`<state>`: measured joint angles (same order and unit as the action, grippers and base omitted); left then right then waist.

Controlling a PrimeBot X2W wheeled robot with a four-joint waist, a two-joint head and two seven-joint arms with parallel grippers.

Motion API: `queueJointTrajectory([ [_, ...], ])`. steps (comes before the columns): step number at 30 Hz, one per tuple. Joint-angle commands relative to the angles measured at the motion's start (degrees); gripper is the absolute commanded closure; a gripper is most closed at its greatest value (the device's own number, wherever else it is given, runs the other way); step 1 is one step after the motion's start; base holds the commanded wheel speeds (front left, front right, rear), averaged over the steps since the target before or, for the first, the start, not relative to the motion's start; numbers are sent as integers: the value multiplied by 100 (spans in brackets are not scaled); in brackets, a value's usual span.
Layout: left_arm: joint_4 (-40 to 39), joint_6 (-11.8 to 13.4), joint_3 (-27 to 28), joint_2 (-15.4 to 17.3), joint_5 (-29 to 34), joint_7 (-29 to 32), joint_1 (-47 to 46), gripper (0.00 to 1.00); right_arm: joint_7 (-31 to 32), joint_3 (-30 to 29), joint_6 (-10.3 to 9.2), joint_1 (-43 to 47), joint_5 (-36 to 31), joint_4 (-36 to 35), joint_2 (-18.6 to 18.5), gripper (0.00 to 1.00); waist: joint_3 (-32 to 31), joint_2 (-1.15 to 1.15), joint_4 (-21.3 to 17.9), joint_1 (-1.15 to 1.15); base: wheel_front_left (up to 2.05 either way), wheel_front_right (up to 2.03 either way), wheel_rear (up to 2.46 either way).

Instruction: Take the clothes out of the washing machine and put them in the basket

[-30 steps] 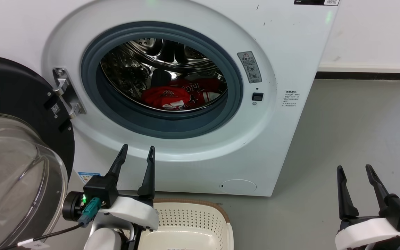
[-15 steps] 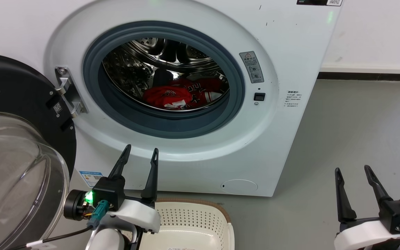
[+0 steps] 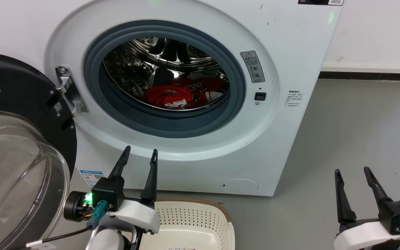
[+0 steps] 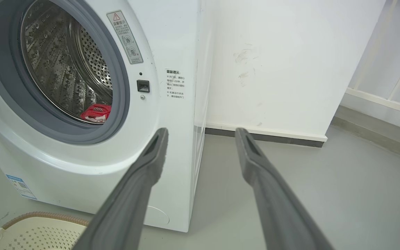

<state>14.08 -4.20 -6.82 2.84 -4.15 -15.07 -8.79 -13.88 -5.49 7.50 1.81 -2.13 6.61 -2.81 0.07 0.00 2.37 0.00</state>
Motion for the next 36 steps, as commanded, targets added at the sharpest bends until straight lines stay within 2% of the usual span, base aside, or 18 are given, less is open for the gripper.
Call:
queueJointTrajectory([
  [1, 4, 27, 12, 7, -20, -15, -64, 0, -34, -2, -2, 14, 16, 14, -13, 0, 4, 0, 6, 0, 0, 0, 0],
  [15, -10, 82, 61, 7, -14, -15, -182, 0, -44, 61, -2, -128, 91, -45, -13, 0, 233, 0, 0, 0, 0, 0, 0],
  [20, -69, 132, 101, 5, -30, -15, -408, 0, -54, 84, -2, -299, 115, -152, -13, 0, 624, 0, -41, 0, 0, 0, 0],
  [29, -71, 270, 309, 20, 92, -14, -1270, 0, -88, 273, -2, -1002, 162, -458, -12, 0, 1874, 0, -271, 0, 0, 0, 0],
  [36, 165, 286, 450, 75, 150, -14, -1904, 0, -109, 398, -3, -1413, 223, -539, -10, 0, 2555, 0, -413, 0, 0, 0, 0],
])
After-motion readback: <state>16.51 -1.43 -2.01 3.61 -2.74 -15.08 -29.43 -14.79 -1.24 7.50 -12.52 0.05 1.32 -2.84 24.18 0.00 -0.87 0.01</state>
